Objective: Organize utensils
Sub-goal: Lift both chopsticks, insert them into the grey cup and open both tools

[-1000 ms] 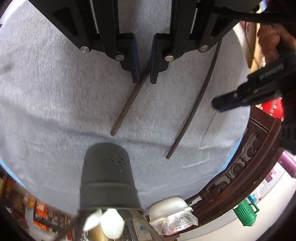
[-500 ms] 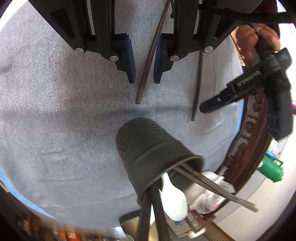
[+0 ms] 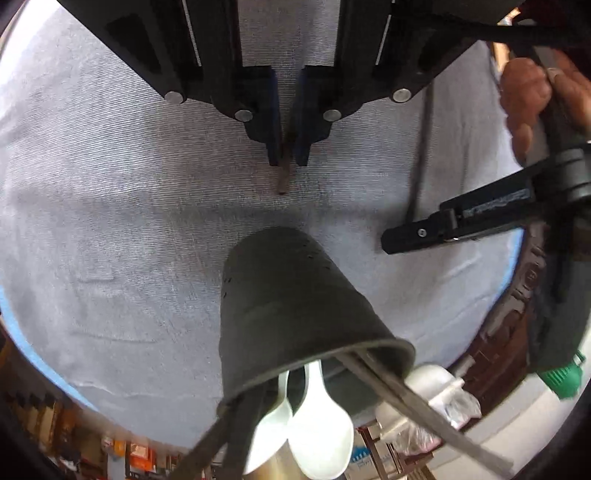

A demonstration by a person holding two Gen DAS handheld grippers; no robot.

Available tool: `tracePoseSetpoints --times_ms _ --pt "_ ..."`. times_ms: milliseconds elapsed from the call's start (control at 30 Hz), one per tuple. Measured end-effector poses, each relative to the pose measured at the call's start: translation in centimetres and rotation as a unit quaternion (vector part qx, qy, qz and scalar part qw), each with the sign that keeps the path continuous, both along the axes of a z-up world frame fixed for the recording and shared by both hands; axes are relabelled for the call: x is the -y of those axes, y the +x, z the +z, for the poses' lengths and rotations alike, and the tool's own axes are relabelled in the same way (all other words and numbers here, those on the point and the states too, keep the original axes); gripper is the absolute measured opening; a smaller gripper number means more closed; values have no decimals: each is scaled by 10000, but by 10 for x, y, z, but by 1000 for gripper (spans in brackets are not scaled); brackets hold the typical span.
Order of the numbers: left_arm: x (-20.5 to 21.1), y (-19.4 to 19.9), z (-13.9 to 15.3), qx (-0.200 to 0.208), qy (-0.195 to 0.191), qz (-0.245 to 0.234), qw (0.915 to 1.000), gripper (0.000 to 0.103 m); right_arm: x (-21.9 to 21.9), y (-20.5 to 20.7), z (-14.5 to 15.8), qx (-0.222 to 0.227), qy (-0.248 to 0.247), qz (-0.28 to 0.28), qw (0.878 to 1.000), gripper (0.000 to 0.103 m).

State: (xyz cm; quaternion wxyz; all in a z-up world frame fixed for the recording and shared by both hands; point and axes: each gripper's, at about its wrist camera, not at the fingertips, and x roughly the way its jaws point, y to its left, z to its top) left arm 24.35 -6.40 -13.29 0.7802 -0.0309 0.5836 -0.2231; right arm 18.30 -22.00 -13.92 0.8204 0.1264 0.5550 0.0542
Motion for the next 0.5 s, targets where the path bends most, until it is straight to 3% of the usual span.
tracePoseSetpoints --times_ms 100,233,333,500 --pt "-4 -8 10 203 -42 35 9998 8 3 -11 18 407 131 87 9990 6" --pt "-13 -28 44 647 -167 93 9977 7 10 -27 48 1141 287 180 9929 6" --pt "-18 -41 75 1040 -257 107 9942 7 21 -45 72 1815 590 159 9815 6" --pt "-20 -65 132 1789 -460 52 9828 7 27 -79 116 3013 684 83 9510 6"
